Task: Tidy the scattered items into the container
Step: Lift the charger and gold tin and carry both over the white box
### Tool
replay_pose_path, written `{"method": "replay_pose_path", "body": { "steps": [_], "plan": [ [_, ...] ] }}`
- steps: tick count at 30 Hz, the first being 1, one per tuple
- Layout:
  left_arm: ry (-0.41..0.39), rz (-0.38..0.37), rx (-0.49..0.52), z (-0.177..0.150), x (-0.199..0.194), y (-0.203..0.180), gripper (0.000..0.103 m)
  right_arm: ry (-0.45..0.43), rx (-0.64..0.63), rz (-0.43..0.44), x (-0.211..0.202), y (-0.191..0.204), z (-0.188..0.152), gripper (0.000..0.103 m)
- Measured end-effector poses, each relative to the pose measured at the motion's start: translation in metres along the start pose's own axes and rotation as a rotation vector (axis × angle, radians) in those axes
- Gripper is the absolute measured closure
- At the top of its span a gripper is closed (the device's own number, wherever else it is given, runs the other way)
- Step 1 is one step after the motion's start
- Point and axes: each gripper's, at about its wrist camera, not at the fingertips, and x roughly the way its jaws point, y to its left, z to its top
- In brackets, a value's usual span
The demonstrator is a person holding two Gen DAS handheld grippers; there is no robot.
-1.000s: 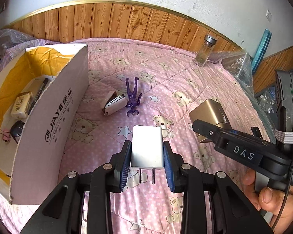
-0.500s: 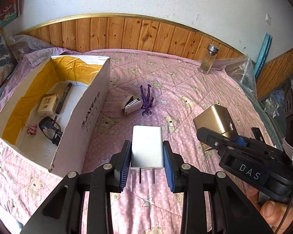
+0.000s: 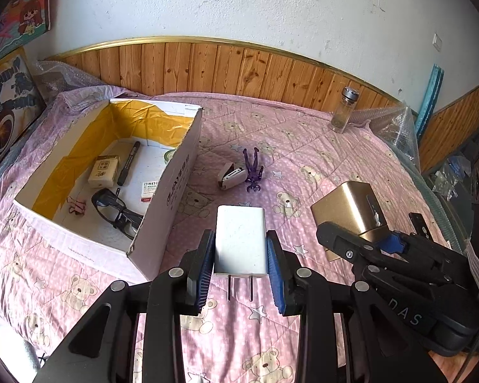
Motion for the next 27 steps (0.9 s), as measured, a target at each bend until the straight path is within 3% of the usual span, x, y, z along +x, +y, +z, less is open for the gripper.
{"method": "replay_pose_path", "body": {
  "steps": [13,27],
  "plan": [
    [-0.076,-0.010,-0.099,-0.001,-0.034,0.051,0.070,0.000,-0.138,0.050,-0.002,0.059,-0.002,0.053],
    [-0.082,-0.030,-0.242,0.042,-0.028,0.126,0.070,0.016,-0.228,0.135,0.027,0.108,0.044,0.053]
  ]
}}
